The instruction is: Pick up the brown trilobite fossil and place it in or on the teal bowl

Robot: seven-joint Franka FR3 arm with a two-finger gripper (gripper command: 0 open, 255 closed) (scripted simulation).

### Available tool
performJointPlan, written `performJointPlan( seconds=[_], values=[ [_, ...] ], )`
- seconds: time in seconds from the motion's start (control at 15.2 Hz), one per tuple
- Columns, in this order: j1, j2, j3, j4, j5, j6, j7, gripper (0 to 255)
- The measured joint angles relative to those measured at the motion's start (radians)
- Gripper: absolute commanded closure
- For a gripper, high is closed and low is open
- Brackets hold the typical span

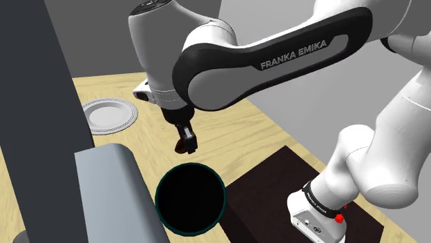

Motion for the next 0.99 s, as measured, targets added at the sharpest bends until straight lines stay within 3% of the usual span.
performJointPlan(
  seconds=[0.53, 0.99],
  values=[
    [0.085, -0.116, 0.084, -0.154, 0.071, 0.029, 0.142, 255],
    [0.092, -0.083, 0.091, -0.207, 0.063, 0.112, 0.167, 255]
  ],
)
